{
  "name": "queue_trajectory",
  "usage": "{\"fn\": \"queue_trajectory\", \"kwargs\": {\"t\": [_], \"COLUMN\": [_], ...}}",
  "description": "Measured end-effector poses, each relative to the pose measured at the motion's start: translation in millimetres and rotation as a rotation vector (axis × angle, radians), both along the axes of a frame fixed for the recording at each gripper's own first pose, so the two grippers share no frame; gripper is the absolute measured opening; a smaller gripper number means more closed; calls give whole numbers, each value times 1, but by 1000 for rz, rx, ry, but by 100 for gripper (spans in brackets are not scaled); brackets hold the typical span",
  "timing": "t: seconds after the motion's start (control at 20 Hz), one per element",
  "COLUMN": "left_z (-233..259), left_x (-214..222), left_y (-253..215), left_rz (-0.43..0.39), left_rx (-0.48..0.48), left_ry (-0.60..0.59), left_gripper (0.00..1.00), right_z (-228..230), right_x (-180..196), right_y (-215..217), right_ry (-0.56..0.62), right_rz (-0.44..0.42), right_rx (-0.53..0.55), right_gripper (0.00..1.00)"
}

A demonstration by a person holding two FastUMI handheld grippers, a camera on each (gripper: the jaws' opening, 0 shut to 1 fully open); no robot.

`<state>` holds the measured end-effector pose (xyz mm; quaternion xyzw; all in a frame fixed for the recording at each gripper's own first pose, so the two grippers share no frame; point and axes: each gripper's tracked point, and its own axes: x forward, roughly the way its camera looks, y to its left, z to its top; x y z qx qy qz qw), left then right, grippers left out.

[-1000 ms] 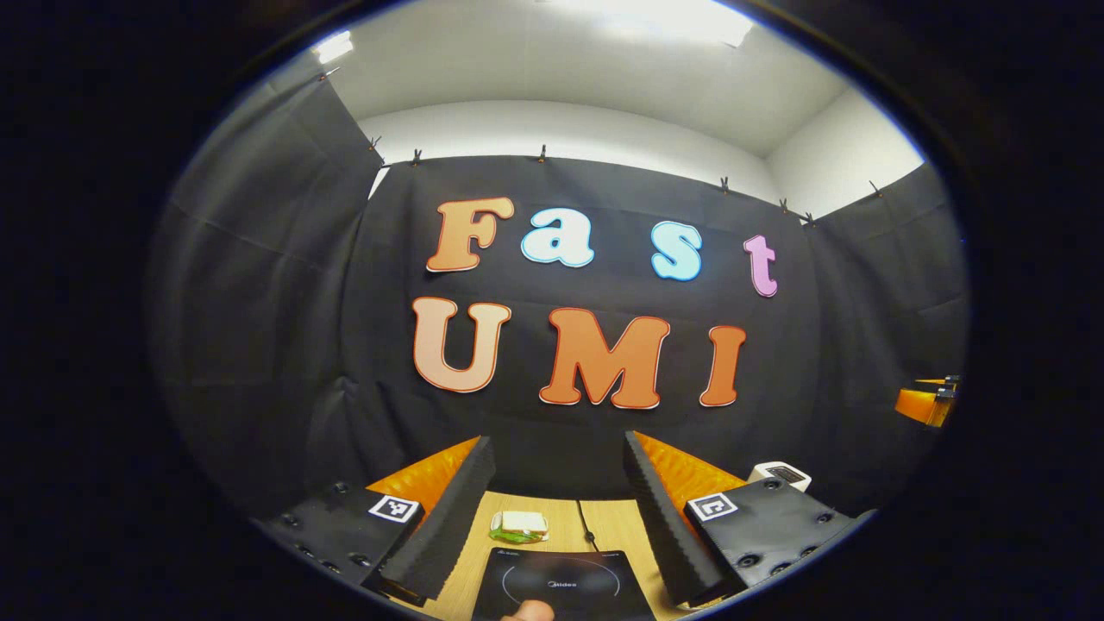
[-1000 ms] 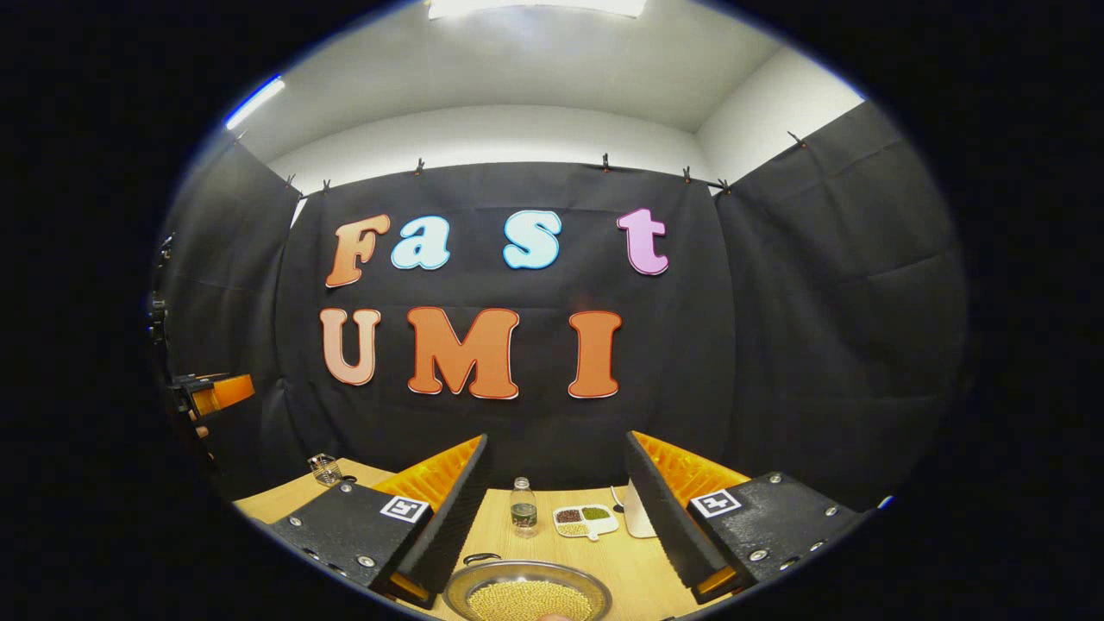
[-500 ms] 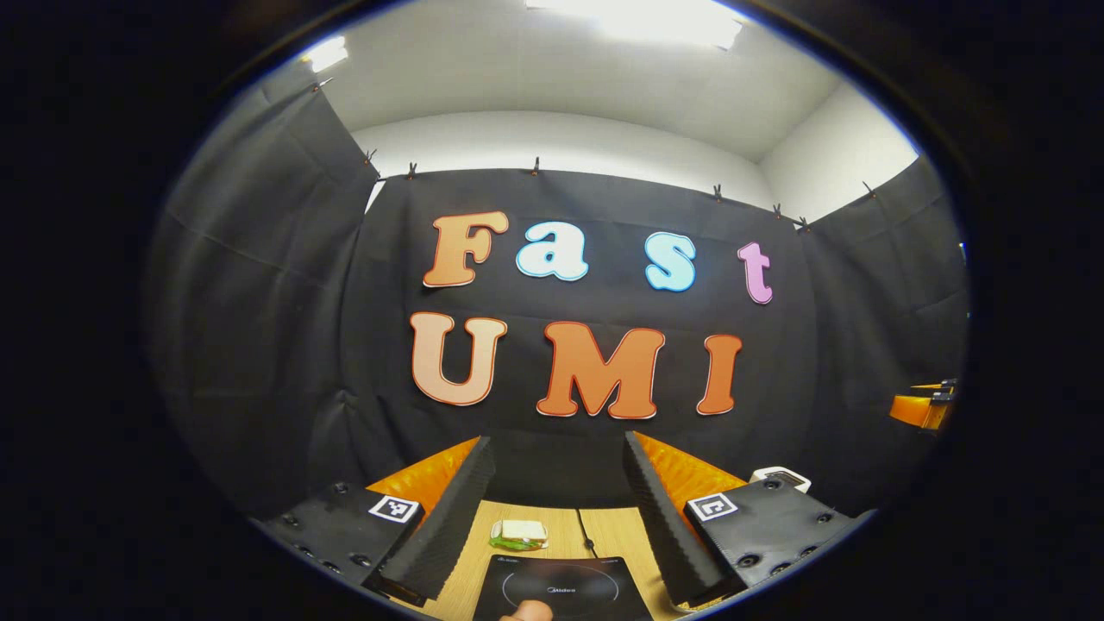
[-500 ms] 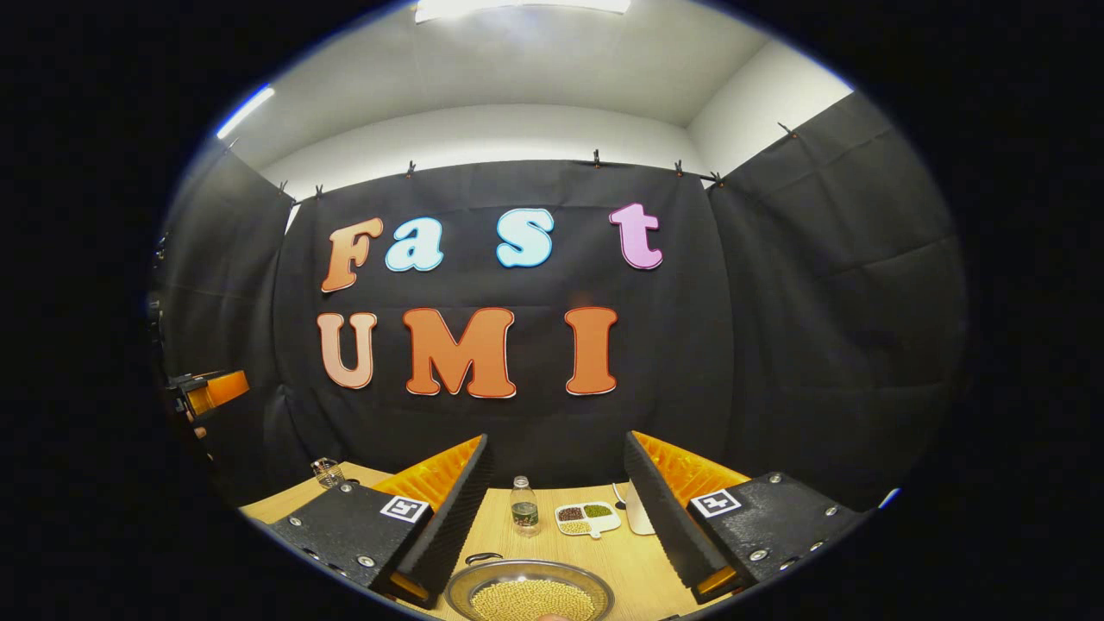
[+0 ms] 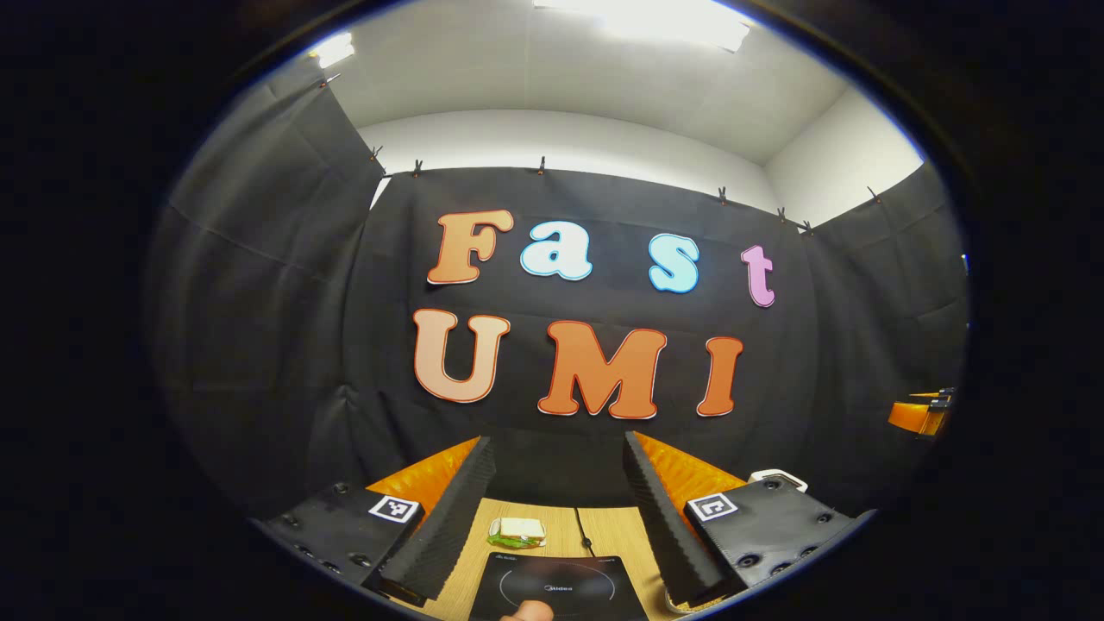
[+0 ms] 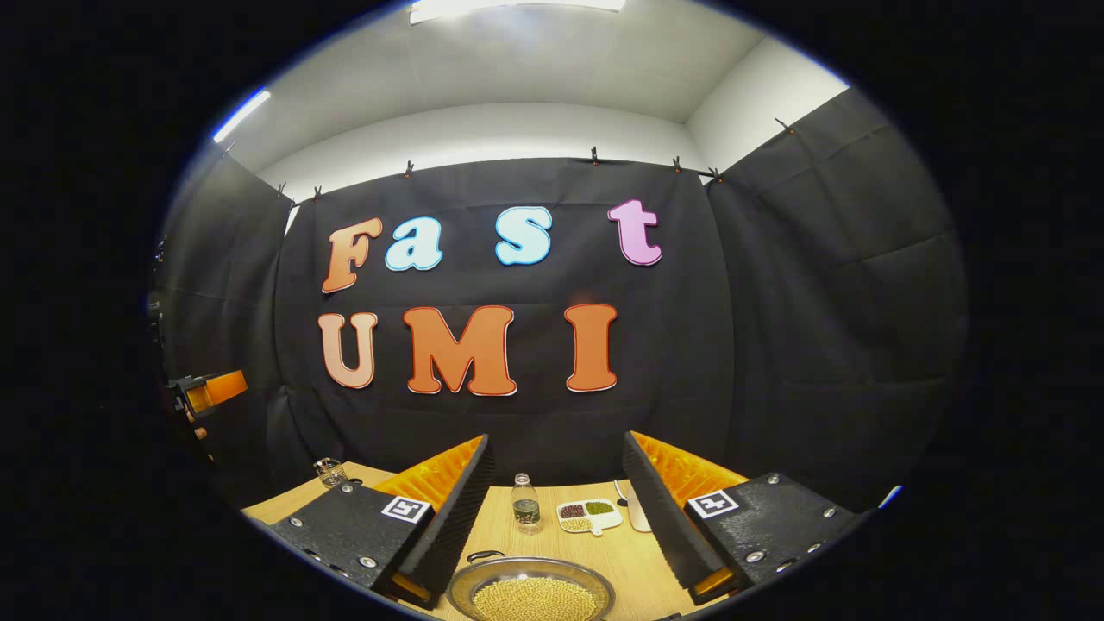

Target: First push the handle of the pot to place it horizontally, then grasp the pot with both hands and set it on the induction cooktop.

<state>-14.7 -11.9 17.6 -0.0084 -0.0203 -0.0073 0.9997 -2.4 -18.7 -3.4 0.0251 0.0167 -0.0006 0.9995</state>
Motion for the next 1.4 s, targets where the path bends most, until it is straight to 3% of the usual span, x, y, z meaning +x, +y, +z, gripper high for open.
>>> {"fn": "queue_trajectory", "kwargs": {"t": [0.2, 0.25, 0.3, 0.4, 0.55, 0.6, 0.7, 1.2, 1.4], "left_z": [-4, -3, -3, -1, -2, -2, -3, -2, -2], "left_x": [1, 2, 2, 2, 2, 2, 2, -1, -1], "left_y": [4, 5, 7, 9, 11, 11, 13, 15, 14], "left_rz": [12, 17, 24, 35, 46, 48, 57, 72, 70], "left_rx": [-6, -6, -4, -5, -10, -12, -11, -25, -23], "left_ry": [7, 6, 3, -4, -9, -9, -4, -16, -20], "left_gripper": [97, 97, 98, 98, 99, 96, 98, 98, 98], "right_z": [-4, -5, -7, -8, -10, -11, -15, -58, -86], "right_x": [-2, -4, -4, -5, -6, -5, -5, -2, -5], "right_y": [2, 3, 6, 10, 5, 5, 6, -2, -2], "right_ry": [9, 12, 17, 20, 21, 23, 32, 115, 161], "right_rz": [12, 20, 32, 49, 43, 44, 47, 29, 32], "right_rx": [1, 1, 2, 5, -7, -8, -3, -5, -4], "right_gripper": [91, 83, 82, 63, 58, 47, 37, 0, 0]}}
